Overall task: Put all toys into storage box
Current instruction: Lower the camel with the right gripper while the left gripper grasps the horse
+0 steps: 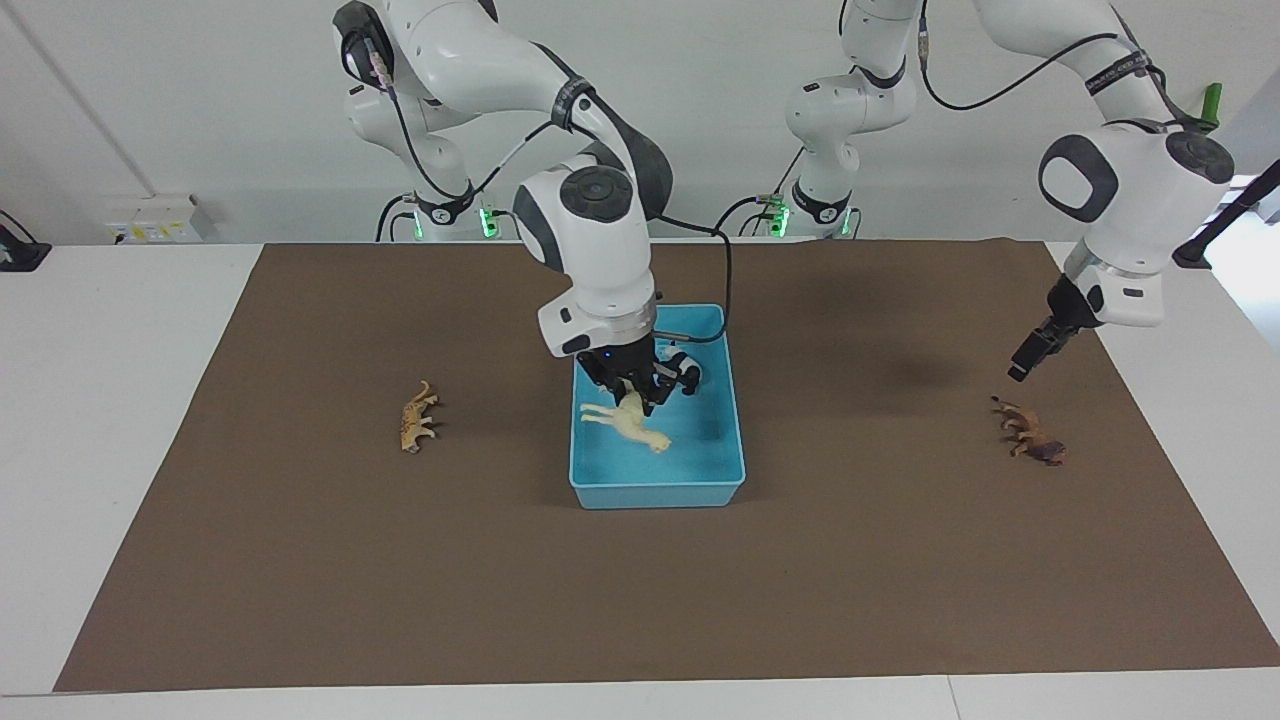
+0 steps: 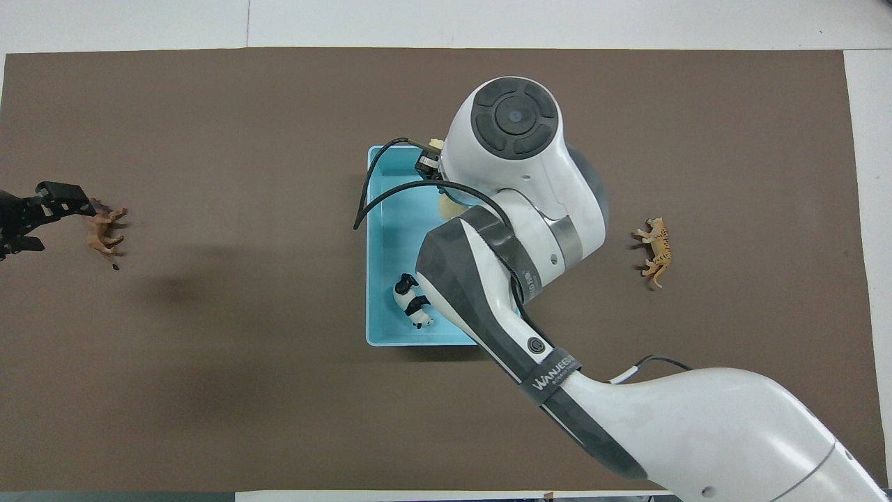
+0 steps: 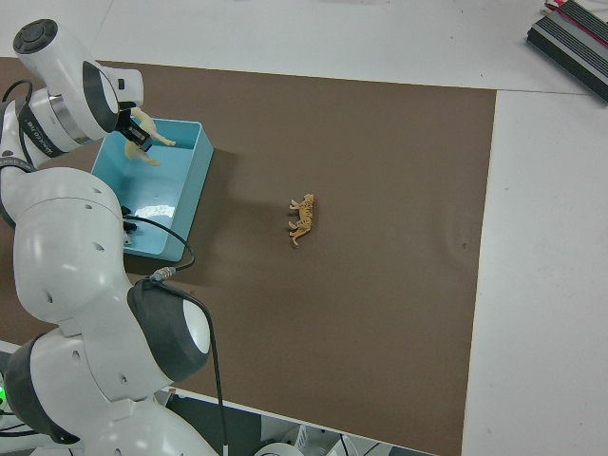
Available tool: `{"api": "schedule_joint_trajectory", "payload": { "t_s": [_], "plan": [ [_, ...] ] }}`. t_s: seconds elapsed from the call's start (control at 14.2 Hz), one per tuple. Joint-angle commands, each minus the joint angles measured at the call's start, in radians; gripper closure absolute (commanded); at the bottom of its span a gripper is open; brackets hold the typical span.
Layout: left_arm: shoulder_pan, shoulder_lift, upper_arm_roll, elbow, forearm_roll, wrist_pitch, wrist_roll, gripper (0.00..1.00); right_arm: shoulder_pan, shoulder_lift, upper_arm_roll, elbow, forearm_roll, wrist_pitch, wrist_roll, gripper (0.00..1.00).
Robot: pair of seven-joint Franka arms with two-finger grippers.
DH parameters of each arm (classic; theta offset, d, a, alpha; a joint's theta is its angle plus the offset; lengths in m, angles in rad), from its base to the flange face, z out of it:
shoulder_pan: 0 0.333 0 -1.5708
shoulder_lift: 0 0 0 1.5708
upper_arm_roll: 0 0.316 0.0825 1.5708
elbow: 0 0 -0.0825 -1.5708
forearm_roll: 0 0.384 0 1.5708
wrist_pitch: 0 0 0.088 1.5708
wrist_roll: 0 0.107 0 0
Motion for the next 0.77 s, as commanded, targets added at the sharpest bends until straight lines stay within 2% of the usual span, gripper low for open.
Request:
{"api": "schedule_joint_trajectory", "payload": {
  "t_s": [0.0, 0.07, 0.21, 0.49, 0.7],
  "plan": [
    [0.042, 0.094, -0.018, 0.056, 0.019, 0.069, 0.067, 0.00, 0.035, 0.056, -0.005, 0.058, -0.044, -0.013, 0.008, 1.00],
    [0.047, 0.097, -0.018, 0.025, 0.019, 0.118, 0.091, 0.00, 0.032, 0.056, -0.003, 0.038, -0.048, -0.010, 0.006, 1.00],
    [0.059, 0.161, -0.018, 0.012, 0.019, 0.193, 0.099, 0.00, 0.031, 0.054, -0.002, -0.008, -0.042, 0.004, 0.005, 1.00],
    [0.057, 0.189, -0.018, 0.017, 0.021, 0.210, 0.101, 0.00, 0.025, 0.044, -0.002, -0.043, -0.032, 0.001, 0.002, 1.00],
    [0.068, 0.215, -0.018, 0.005, 0.025, 0.276, 0.101, 0.00, -0.004, 0.030, 0.000, -0.082, -0.032, 0.009, -0.029, 1.00]
  ]
}}
